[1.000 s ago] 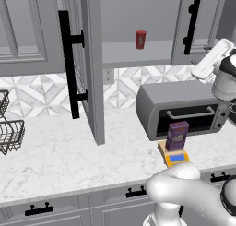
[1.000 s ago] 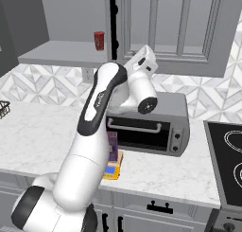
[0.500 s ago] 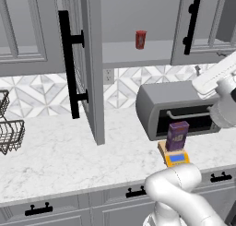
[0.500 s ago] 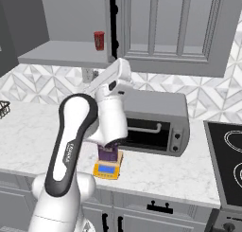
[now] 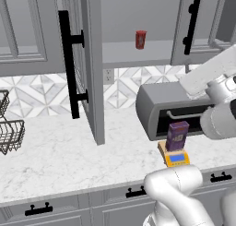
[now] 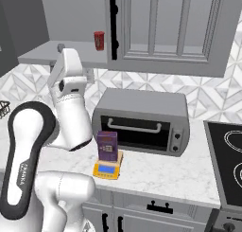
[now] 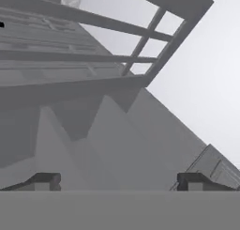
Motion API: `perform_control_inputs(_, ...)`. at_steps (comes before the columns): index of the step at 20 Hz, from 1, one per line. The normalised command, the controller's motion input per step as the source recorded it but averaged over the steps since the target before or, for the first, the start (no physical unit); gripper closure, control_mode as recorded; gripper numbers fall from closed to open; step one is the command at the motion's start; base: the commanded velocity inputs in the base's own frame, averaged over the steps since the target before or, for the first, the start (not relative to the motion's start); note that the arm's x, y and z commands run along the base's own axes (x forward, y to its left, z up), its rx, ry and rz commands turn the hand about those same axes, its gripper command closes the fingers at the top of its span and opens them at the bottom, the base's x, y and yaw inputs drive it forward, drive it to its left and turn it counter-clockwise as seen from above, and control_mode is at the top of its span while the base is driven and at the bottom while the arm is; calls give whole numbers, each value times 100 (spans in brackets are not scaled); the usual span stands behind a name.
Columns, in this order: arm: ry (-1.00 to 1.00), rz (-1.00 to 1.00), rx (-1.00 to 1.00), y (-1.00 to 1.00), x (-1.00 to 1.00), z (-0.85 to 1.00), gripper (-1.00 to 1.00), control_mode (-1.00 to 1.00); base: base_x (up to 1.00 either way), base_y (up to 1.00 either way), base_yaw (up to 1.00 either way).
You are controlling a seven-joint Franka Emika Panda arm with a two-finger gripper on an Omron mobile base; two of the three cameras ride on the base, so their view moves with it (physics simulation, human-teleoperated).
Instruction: Pick the cereal and place it on the digital scale for weighing, and close the cabinet.
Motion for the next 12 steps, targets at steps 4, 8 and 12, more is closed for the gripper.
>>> perform_control_inputs(4,-20,0,-13,100,-79,4,-100,-100,0,0,0)
perform_control_inputs(8,-21,0,4,100,-66,-16,-100,-100,0,0,0)
perform_control_inputs(12,0,0,18,95,0,-78,-100,-100,0,0,0)
